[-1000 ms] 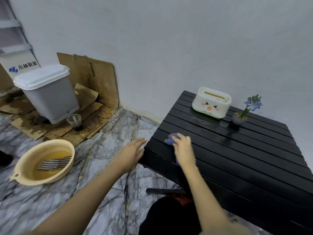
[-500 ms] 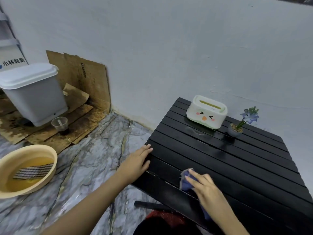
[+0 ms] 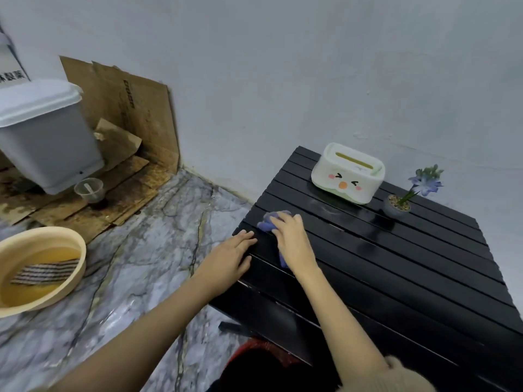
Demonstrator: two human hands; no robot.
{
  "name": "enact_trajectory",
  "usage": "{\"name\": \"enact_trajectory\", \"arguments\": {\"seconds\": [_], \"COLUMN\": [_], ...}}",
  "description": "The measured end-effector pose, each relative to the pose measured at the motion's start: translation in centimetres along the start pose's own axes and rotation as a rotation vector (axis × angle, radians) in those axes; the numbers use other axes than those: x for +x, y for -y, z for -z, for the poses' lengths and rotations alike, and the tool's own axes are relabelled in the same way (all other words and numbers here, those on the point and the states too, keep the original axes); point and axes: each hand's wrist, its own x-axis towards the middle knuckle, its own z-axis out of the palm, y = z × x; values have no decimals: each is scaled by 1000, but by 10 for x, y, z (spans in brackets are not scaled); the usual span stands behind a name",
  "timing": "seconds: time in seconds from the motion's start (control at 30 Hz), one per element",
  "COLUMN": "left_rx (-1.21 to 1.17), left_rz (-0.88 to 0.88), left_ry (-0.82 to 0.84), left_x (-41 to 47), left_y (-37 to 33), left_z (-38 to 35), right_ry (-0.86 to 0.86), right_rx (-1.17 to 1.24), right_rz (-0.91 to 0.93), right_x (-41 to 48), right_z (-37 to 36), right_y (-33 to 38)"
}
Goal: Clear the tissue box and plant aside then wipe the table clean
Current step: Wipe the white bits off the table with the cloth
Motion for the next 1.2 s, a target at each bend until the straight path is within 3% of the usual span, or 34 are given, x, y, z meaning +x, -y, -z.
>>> {"name": "enact_trajectory", "arguments": {"seconds": [0.17, 0.3, 0.43, 0.63, 0.77, 0.87, 0.93, 1.2], "left_rx": [-10, -30, -58, -96, -150, -152, -170, -149], "left_rz": [-8, -19, -49, -92, -92, -85, -67, -34], "left_ry": [7, 7, 25, -9, -25, -38, -23, -2], "left_x": [10, 18, 26, 30, 29, 29, 29, 25], "left_y": [-1, -1, 2, 8, 8, 8, 9, 1], "left_z": [0, -3, -3, -5, -6, -6, -5, -1], "right_ry": [83, -8, -136, -122, 12, 14, -23, -220], "right_rx": [96, 49, -93, 15, 127, 212, 221, 39], "right_rz": [65, -142, -399, -44, 114, 116, 64, -433], "right_x": [-62, -45, 17, 71, 50, 24, 5, -64], "right_z": [30, 40, 22, -21, -14, 3, 17, 67], "right_y": [-47, -85, -70, 11, 1, -23, -47, -154]}}
